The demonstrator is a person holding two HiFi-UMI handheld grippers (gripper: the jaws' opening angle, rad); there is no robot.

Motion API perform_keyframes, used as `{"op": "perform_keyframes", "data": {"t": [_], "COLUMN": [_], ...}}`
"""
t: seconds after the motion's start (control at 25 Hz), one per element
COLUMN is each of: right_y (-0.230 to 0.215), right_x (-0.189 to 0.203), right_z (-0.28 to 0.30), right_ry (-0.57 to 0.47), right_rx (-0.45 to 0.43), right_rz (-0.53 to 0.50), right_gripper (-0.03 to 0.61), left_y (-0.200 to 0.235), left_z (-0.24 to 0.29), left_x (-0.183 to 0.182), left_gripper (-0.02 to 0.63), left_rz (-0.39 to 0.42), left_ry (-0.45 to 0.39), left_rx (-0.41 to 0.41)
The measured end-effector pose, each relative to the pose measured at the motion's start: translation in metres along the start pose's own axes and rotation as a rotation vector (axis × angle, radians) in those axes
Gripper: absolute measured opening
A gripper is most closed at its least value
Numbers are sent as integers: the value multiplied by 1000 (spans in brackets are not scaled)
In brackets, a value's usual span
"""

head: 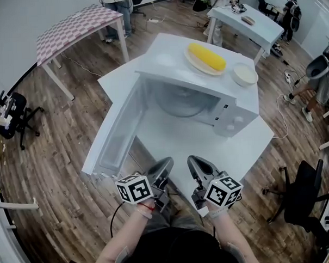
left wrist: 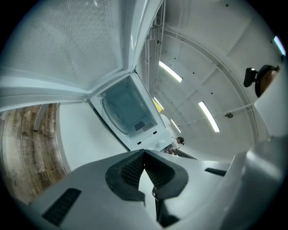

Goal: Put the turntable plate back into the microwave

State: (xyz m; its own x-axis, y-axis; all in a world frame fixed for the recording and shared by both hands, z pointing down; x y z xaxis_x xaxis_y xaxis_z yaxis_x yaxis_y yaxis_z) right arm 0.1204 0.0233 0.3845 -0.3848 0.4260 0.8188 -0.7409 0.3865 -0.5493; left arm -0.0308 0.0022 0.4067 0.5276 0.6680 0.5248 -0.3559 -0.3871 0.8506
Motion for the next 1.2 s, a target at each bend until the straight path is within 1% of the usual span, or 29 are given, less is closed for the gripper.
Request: {"op": "perform_keyframes", "data": {"t": [0.12,0.2,0.24,0.28,0.4,0.6,0.84,1.2], "right_y": [5,9,12,14,17,15,20,27], "right_x": [4,6,6,6,10,19,20,22], "right_z": [0,-2,-3,-5,-11,-22,-29,-32], "right_ry": [0,1,0,-3,-17,-19,-20,-22], "right_rx": [26,31,27,20,11,35,32,27], "right_rz": [-54,-95,-117,-139,-179,-168,-217,-240], "right_gripper": [20,20,20,20,20,20,20,20], "left_y": [-5,-10,-12,-13,-12,-8,-8,-11], "left_z": [-2,-3,-4,-5,-10,-20,-25,-31], "left_x": [0,1,2,2,4,7,11,10], "left_gripper": [12,12,12,12,12,12,12,12], "left_rz": [86,143,159,163,142,141,143,157], "left_ry": [6,14,13,9,-6,-6,-10,-32], "left_rx": [-4,-5,-2,1,4,-14,-26,-36]}}
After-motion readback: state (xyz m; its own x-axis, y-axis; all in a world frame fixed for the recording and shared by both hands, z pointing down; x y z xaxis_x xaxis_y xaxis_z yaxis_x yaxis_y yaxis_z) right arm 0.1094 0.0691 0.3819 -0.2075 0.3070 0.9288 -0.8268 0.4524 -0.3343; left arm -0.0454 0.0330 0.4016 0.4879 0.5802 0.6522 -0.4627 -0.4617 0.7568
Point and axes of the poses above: the fingertips, and each gripper's own axes: z forward along the fingers, y to its left, x out of its underside, the point moved 6 cm from there along -z, backward along the fingers, and after that the axes turned 5 degrees about -y, right-handed, at the moved point
